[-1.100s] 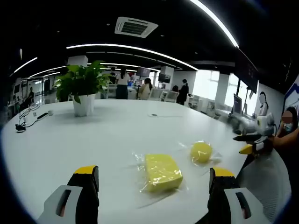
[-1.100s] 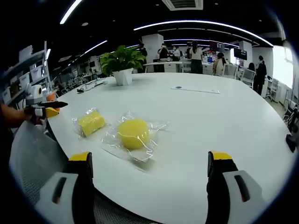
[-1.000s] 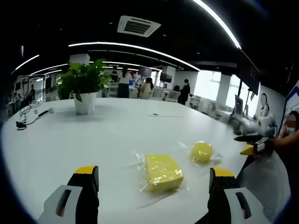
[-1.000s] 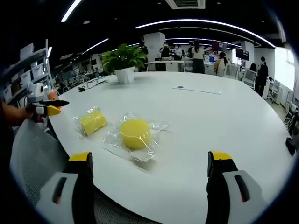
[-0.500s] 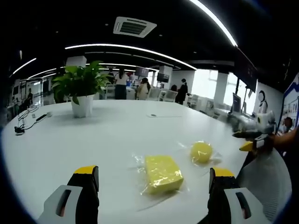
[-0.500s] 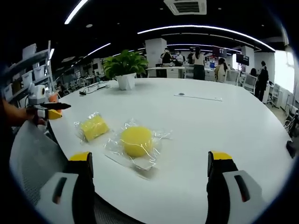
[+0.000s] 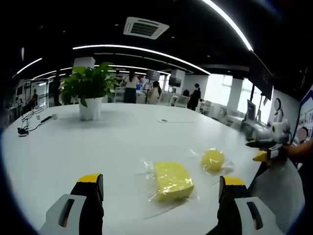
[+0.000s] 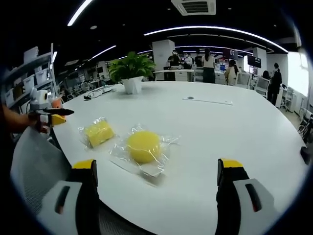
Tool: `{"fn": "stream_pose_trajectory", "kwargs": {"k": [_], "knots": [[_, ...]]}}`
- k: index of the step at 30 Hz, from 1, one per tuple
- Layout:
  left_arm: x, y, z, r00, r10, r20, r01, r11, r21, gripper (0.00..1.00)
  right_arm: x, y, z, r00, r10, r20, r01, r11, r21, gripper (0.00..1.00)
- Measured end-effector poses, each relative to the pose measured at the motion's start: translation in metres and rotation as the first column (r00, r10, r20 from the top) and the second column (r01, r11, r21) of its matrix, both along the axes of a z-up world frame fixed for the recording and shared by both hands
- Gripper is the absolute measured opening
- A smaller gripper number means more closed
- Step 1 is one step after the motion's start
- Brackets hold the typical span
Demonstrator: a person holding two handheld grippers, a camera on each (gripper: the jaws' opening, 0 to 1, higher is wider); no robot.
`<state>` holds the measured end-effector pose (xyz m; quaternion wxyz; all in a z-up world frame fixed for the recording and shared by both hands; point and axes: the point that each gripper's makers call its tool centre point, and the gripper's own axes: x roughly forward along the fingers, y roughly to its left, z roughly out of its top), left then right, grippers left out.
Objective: Compare the silicone blocks by pressing each to a similar depth, holding the contact briefly, and releasing to observe deformation and rebound differences across the visible hardness samples.
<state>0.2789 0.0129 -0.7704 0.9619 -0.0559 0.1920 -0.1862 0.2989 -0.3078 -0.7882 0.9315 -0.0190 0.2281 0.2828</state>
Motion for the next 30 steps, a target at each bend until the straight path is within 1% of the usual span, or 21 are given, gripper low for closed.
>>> {"fn": "stream_pose_trajectory", "kwargs": {"k": [8, 14, 30], "knots": [[0.0002, -0.0020, -0.0013, 1.000, -0.012, -0.007, 0.012, 1.000, -0.001, 1.00, -0.0003, -0.0002, -0.0011, 1.000, -0.001, -0.007, 0.001, 1.000, 0.005, 0.96], [0.0018, -0.0039, -0.0006, 1.000, -0.027, 0.001, 0.027, 1.000, 0.010, 1.00, 0.0000, 0.0006, -0.0018, 1.000, 0.004, -0.008, -0.004, 1.000, 0.001, 0.96], [0.0016, -0.0038, -0.0017, 1.000, -0.025, -0.007, 0.025, 1.000, 0.001, 1.00, 0.0005, -0.0004, -0.0013, 1.000, -0.004, -0.008, 0.004, 1.000, 0.008, 0.96]]}}
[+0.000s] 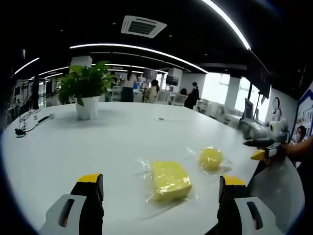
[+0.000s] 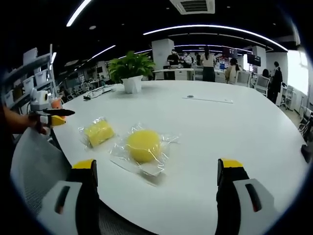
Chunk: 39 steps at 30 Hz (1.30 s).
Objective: Compare the silicone blocks by pressing each to a similar depth, holding the contact briefly, and releasing to observe deformation and rebound differences across the visible hardness samples.
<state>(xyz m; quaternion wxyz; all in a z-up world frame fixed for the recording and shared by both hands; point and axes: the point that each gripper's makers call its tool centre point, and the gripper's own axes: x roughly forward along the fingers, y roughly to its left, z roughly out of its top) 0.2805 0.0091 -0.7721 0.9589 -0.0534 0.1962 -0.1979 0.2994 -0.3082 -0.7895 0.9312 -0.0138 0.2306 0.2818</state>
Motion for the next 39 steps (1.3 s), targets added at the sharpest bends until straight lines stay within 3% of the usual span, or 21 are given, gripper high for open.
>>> {"fn": "stream_pose_trajectory", "kwargs": {"k": [16, 19, 25, 33, 36, 39], "knots": [[0.000, 0.001, 0.002, 1.000, 0.004, -0.021, -0.004, 0.999, -0.038, 1.00, 0.000, 0.002, -0.001, 1.000, 0.011, -0.001, -0.011, 1.000, -0.013, 0.96], [0.004, 0.012, 0.005, 1.000, 0.020, -0.022, -0.019, 1.000, 0.016, 1.00, -0.001, 0.003, -0.002, 1.000, 0.017, -0.004, -0.017, 1.000, -0.013, 0.96], [0.020, 0.034, 0.019, 0.998, 0.035, -0.042, -0.034, 0.999, 0.020, 1.00, 0.000, 0.005, 0.000, 1.000, 0.024, 0.000, -0.024, 1.000, -0.007, 0.96], [0.044, 0.058, 0.031, 0.992, 0.061, -0.110, -0.070, 0.995, -0.076, 1.00, 0.001, 0.003, 0.002, 1.000, 0.018, 0.011, -0.018, 1.000, -0.004, 0.96], [0.055, 0.069, 0.031, 0.987, 0.091, -0.132, -0.099, 0.993, -0.062, 1.00, 0.001, 0.002, 0.002, 1.000, 0.011, 0.010, -0.011, 1.000, -0.002, 0.96], [0.065, 0.067, 0.037, 0.989, 0.061, -0.131, -0.070, 0.996, -0.064, 1.00, 0.001, 0.000, 0.002, 1.000, 0.004, 0.013, -0.004, 1.000, -0.010, 0.96]]}}
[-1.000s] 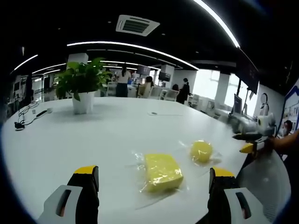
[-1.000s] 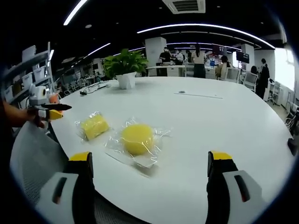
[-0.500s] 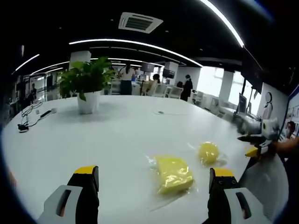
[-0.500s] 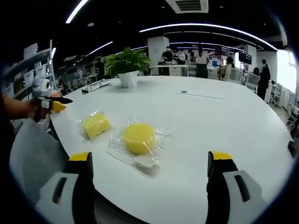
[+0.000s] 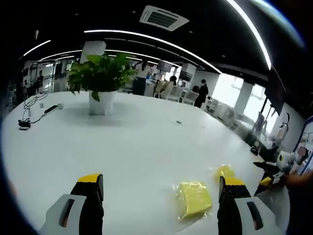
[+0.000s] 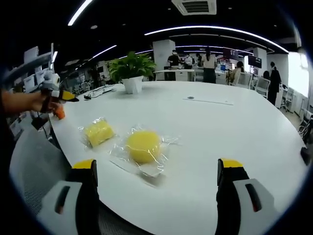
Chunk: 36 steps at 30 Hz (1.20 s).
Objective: Compare the silicone blocks by pressing each to a similar depth, holding the contact briefly, and releasing to observe deformation and rebound differences across the visible hardness samples.
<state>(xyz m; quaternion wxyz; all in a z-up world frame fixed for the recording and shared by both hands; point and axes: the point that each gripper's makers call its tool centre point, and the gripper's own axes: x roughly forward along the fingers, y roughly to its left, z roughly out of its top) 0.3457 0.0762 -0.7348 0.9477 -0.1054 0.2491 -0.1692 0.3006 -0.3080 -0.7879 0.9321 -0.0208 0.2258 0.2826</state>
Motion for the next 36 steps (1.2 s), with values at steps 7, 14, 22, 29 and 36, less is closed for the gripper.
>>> {"fn": "stream_pose_trajectory", "kwargs": {"k": [7, 14, 22, 29, 36], "knots": [[0.010, -0.029, -0.004, 0.981, -0.140, -0.132, 0.129, 0.988, -0.090, 1.00, 0.000, -0.001, -0.001, 1.000, -0.002, -0.003, 0.002, 1.000, -0.005, 0.96], [0.029, -0.028, -0.017, 0.982, -0.129, -0.137, 0.122, 0.991, -0.061, 1.00, 0.000, -0.001, 0.000, 1.000, -0.007, -0.001, 0.007, 1.000, 0.002, 0.96], [0.036, -0.036, -0.040, 0.970, -0.154, -0.186, 0.139, 0.986, -0.091, 1.00, 0.001, -0.001, 0.001, 1.000, -0.007, 0.001, 0.007, 1.000, 0.002, 0.96], [0.040, -0.046, -0.060, 0.962, -0.172, -0.211, 0.144, 0.980, -0.140, 0.91, 0.002, -0.002, 0.002, 1.000, -0.012, 0.006, 0.012, 1.000, 0.009, 0.96], [0.048, -0.053, -0.078, 0.950, -0.191, -0.246, 0.132, 0.963, -0.235, 0.71, 0.002, -0.001, 0.002, 1.000, -0.008, 0.007, 0.008, 1.000, 0.010, 0.96]]}}
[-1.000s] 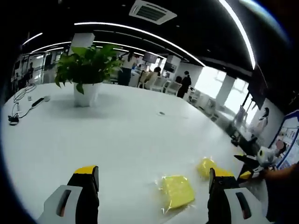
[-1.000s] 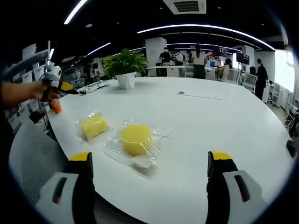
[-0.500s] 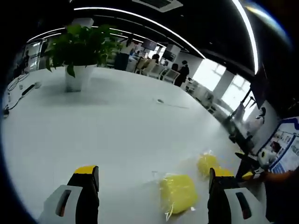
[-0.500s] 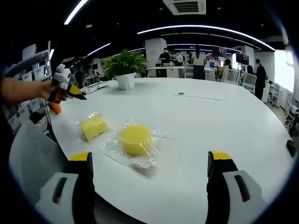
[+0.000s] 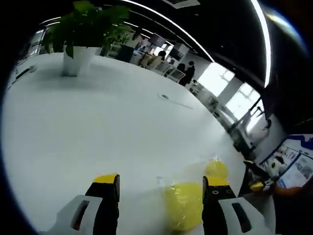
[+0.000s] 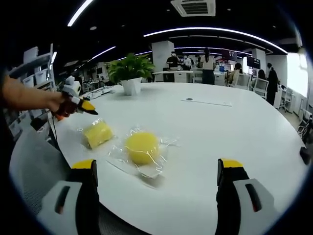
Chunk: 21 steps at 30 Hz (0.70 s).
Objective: Compare the silicone blocks by pressing each to a similar depth, holding the contact briefly, and releasing to observe deformation and rebound differences across the visible hardness samples.
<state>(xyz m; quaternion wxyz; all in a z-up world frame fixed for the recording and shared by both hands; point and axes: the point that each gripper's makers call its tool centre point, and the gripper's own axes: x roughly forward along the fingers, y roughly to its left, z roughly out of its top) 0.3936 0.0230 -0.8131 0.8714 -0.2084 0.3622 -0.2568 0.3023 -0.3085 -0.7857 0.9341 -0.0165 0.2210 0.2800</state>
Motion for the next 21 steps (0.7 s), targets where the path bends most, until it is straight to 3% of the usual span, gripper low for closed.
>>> {"fn": "stream_pose_trajectory", "kwargs": {"k": [10, 14, 18, 21], "knots": [[-0.005, -0.015, -0.025, 0.996, -0.043, -0.083, 0.040, 0.999, -0.032, 0.47, 0.000, 0.000, 0.000, 1.000, 0.003, 0.000, -0.003, 1.000, -0.003, 0.96], [-0.005, -0.017, -0.030, 0.994, -0.038, -0.100, 0.032, 0.998, -0.054, 0.36, 0.000, 0.000, 0.000, 1.000, 0.003, -0.003, -0.003, 1.000, 0.002, 0.96], [-0.009, -0.023, -0.029, 0.988, -0.041, -0.146, 0.022, 0.991, -0.131, 0.22, 0.000, 0.000, -0.001, 1.000, 0.003, -0.004, -0.003, 1.000, 0.003, 0.96], [-0.011, -0.025, -0.029, 0.986, -0.042, -0.159, 0.020, 0.991, -0.134, 0.14, 0.000, 0.001, -0.001, 1.000, 0.002, -0.004, -0.002, 1.000, 0.003, 0.96]]}}
